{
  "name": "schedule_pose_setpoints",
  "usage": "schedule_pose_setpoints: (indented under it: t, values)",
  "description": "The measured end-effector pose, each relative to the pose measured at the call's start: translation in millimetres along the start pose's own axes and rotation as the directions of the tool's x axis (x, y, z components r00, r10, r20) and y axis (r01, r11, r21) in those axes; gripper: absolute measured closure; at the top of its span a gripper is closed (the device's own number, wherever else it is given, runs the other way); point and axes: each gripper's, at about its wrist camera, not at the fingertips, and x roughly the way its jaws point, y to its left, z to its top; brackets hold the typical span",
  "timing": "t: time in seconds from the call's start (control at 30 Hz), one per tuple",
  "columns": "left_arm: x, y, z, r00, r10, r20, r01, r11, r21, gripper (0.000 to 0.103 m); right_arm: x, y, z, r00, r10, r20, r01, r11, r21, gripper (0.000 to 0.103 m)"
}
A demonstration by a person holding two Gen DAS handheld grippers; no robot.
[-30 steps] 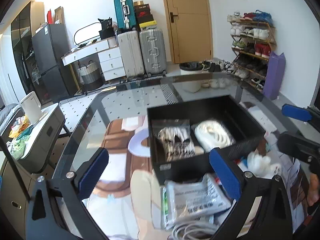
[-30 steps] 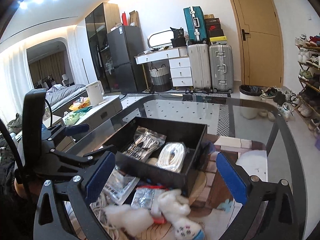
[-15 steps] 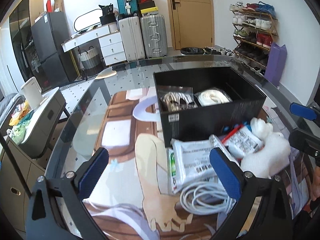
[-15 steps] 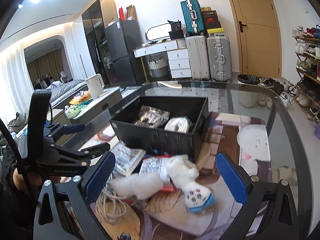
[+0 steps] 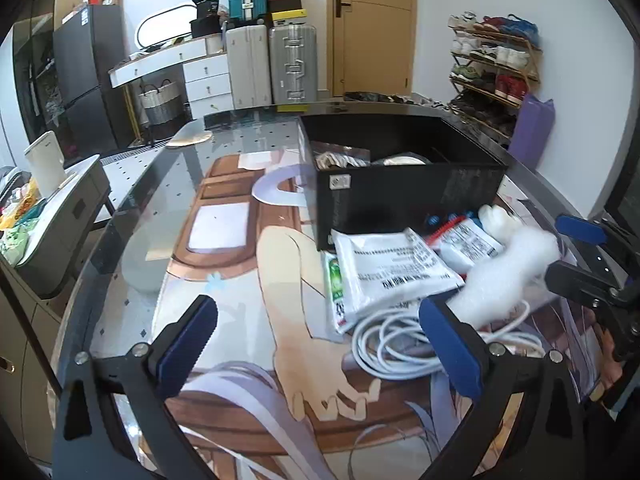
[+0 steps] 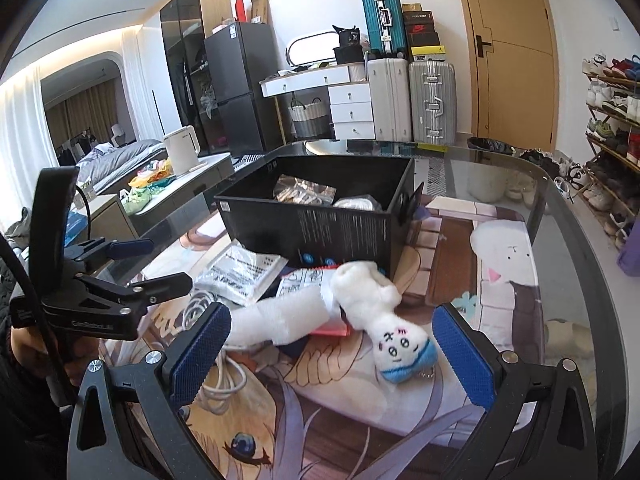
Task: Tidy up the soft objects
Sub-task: 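Move the right gripper toward the white plush doll's head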
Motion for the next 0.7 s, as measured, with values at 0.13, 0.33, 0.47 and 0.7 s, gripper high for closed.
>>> schedule_pose_setpoints:
  t: [0.13, 0.33, 0.47, 0.7]
  values:
    - [-0.5, -0.9, -5.9, 1.000, -0.004, -0.005, 0.004, 1.000, 0.008, 0.001, 3.5, 2.2, -4.0, 1.000, -0.005, -0.013, 0.004, 1.000, -0.011, 0.001]
    - [-0.5, -3.6, -7.3, 1.000, 0.004, -0.005, -0.004, 1.000, 0.022, 0.001, 6.0, 2.1, -5.4, 1.000, -0.001, -0.021, 0.001, 1.000, -0.009, 0.001]
    - [0.1, -6.2, -9.2, 1.000, 0.005, -0.010, -0.004, 1.000, 0.029, 0.001, 7.5, 2.3, -5.7, 1.000, 0.000, -0.025, -0.001, 1.000, -0.004, 0.001]
    - [1.8, -6.9, -10.4, 1.000, 0.006, -0.018, -0.006, 0.999, 0.034, 0.001, 8.9, 1.8, -7.3, 1.000, 0.004, -0.031, -0.004, 1.000, 0.001, 0.001]
